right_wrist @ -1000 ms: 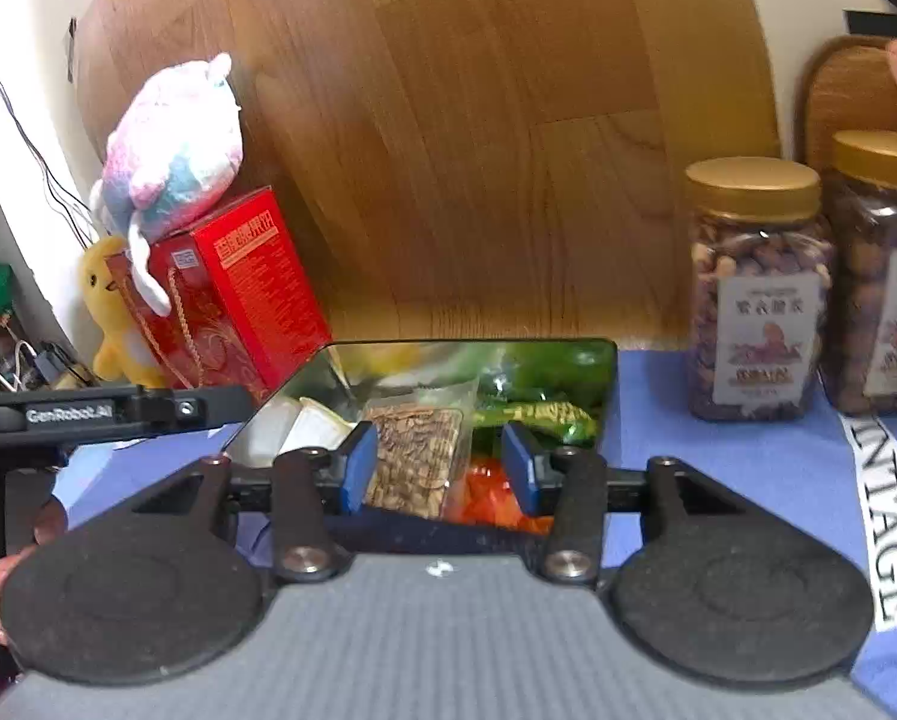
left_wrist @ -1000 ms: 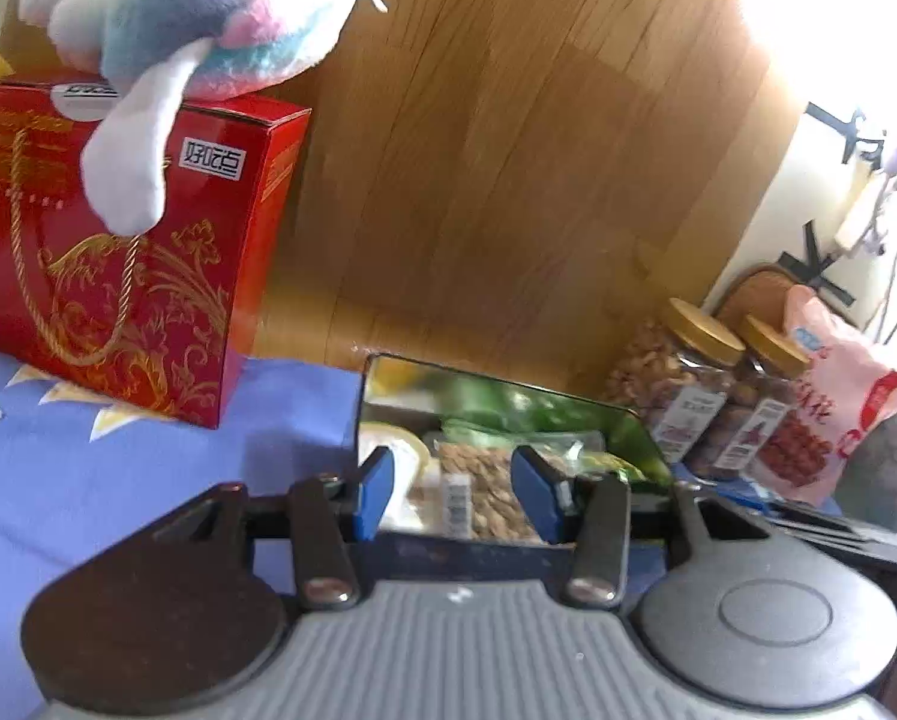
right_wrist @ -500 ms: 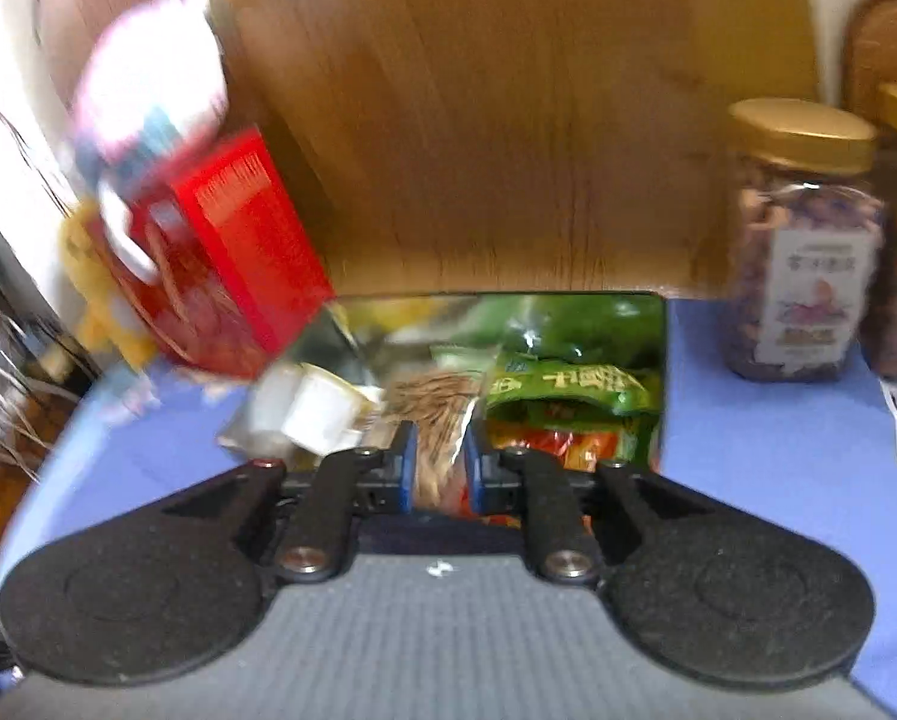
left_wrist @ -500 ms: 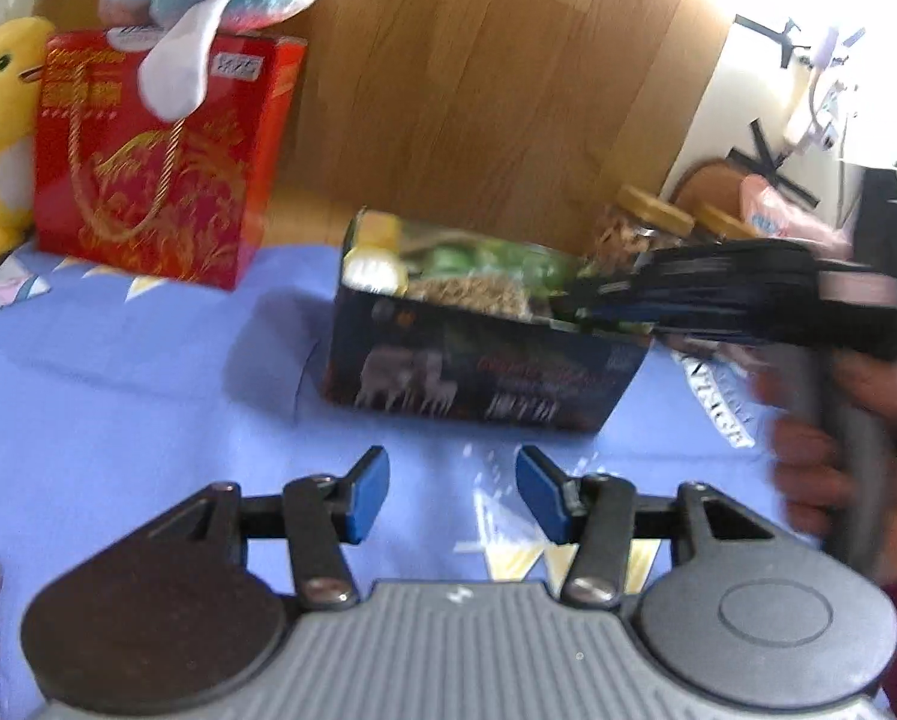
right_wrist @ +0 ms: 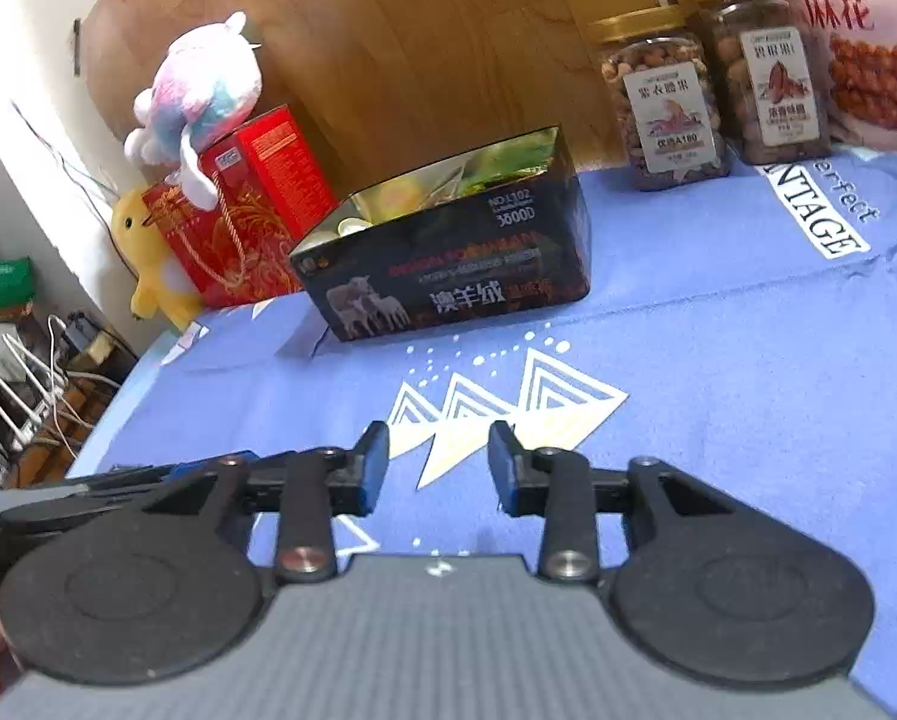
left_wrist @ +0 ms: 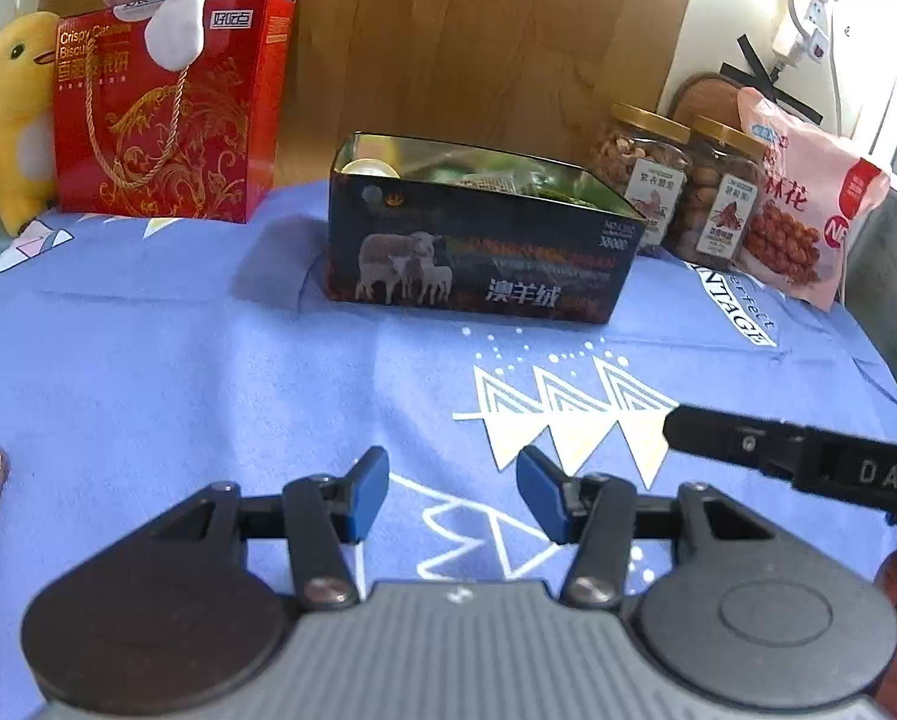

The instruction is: Organize snacks

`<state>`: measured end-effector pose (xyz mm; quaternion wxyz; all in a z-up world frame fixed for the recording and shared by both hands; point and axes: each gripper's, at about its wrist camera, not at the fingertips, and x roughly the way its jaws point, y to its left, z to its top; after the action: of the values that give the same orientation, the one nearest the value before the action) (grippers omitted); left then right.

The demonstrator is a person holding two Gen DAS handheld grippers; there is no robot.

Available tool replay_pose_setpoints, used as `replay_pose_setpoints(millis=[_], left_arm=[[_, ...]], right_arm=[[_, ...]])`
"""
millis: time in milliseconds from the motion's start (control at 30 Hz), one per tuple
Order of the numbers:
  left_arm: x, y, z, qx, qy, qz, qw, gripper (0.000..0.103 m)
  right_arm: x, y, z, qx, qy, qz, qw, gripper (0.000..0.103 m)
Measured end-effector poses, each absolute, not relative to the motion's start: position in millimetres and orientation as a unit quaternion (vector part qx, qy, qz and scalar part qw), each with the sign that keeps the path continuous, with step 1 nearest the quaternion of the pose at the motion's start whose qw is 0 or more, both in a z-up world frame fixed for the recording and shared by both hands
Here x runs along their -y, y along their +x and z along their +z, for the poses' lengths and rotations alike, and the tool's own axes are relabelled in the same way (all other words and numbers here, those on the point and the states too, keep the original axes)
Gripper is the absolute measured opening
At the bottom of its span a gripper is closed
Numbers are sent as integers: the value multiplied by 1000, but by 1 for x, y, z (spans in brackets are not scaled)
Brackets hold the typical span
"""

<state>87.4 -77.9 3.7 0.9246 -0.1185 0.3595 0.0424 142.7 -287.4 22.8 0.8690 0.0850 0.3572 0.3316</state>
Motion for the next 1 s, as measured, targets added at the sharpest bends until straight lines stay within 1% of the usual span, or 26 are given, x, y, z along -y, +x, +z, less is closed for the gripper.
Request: replay_pose_setpoints(millis=[33, 100, 167, 233, 333, 433, 500, 633, 700, 900, 1000], left_arm=[[79, 87, 4, -358, -117, 45, 925, 51], [80, 85, 5, -356, -115, 47, 926, 51], [80, 83, 7, -353, -114, 46, 928, 55], [81, 81, 7, -350, -112, 47, 929, 56], [85, 79, 9, -351, -112, 35, 929, 57], [91, 75, 11, -345, -102, 33, 932, 64], [92, 74, 13, -341, -100, 31, 934, 74], [95, 73, 15, -334, -91, 31, 938, 77], [96, 72, 16, -330, -87, 30, 939, 81], [99, 72, 18, -328, -83, 25, 941, 82], [101, 71, 18, -328, -78, 24, 941, 84]], right_arm=[[288, 141, 25, -353, 83, 328, 872, 50], [287, 139, 30, -342, 81, 323, 878, 56], [288, 136, 33, -335, 81, 320, 882, 59], [289, 131, 33, -330, 77, 321, 885, 62], [290, 127, 33, -324, 82, 317, 888, 63], [294, 129, 33, -324, 96, 310, 888, 67], [295, 129, 34, -325, 104, 307, 888, 67], [296, 127, 35, -320, 107, 304, 891, 67], [296, 127, 35, -322, 110, 304, 890, 67], [296, 127, 35, -324, 112, 305, 889, 67], [296, 127, 34, -326, 112, 305, 888, 67]])
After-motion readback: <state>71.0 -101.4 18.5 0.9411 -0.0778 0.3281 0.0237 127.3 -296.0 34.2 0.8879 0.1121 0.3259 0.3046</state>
